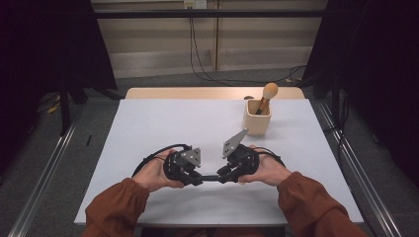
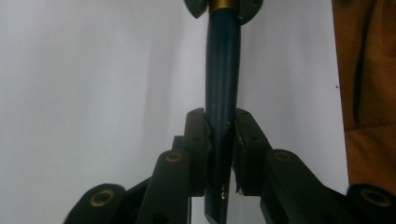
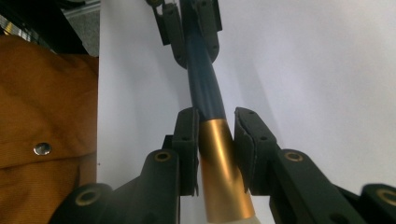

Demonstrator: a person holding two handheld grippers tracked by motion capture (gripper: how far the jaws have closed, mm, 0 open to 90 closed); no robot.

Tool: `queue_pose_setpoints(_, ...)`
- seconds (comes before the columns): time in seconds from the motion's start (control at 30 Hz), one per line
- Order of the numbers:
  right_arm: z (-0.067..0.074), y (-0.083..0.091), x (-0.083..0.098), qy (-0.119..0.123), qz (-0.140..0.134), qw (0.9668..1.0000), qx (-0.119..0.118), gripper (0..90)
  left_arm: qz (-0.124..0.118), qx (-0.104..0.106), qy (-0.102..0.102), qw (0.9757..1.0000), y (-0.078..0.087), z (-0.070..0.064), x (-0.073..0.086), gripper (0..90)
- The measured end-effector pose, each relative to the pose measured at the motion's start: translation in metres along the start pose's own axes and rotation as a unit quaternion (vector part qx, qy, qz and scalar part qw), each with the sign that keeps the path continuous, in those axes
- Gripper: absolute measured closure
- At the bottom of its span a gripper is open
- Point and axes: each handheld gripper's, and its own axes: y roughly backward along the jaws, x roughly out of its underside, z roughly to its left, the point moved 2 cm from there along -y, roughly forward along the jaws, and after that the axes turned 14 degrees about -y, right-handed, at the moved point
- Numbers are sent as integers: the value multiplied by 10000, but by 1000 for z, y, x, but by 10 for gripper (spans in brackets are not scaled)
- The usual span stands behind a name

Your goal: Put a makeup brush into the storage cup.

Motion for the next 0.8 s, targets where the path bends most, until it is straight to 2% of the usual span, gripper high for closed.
queue_pose_setpoints(0.17, -1, 1, -1, 8, -86, 10000, -6, 712, -121, -15, 43, 9999, 1, 0, 2, 783)
queue_pose_setpoints(0.2, -1, 1, -1, -3, -99, 9999, 12, 705, -166, -65, 93, 9998, 1, 0, 2, 784)
queue_pose_setpoints(0.23, -2, 1, -1, -48, -113, 9999, 48, 701, -152, 2, 94, 9998, 3, 0, 2, 785)
queue_pose_setpoints(0.3, -2, 0, -1, -53, -140, 9999, 54, 692, -212, -47, 160, 9996, 3, 0, 3, 785)
queue_pose_setpoints(0.37, -2, 0, -2, -72, -171, 9998, 53, 623, -224, -38, 190, 9996, 3, 0, 4, 785)
queue_pose_setpoints(0.4, -2, 0, -2, -101, -188, 9998, 59, 590, -259, 30, 250, 9993, 3, 1, 6, 785)
queue_pose_setpoints(0.47, -3, 1, -3, -151, -244, 9996, 84, 534, -202, 15, 327, 9993, 2, 2, 9, 785)
queue_pose_setpoints(0.53, -5, 2, -3, -212, -305, 9992, 119, 468, -255, 27, 379, 9990, 2, 2, 12, 785)
queue_pose_setpoints(0.6, -6, 3, -2, -261, -317, 9990, 159, 451, -235, 101, 392, 9989, 3, 2, 14, 785)
queue_pose_setpoints(0.63, -7, 3, -1, -287, -345, 9988, 170, 443, -215, 44, 404, 9989, 2, 2, 14, 786)
queue_pose_setpoints(0.73, -9, 3, 1, -359, -385, 9984, 204, 421, -289, 125, 427, 9986, 4, 3, 14, 786)
queue_pose_setpoints(0.77, -10, 3, 1, -350, -401, 9984, 201, 415, -313, 36, 472, 9984, 4, 3, 14, 786)
queue_pose_setpoints(0.8, -10, 3, 2, -350, -434, 9982, 208, 401, -345, 66, 471, 9983, 6, 3, 14, 786)
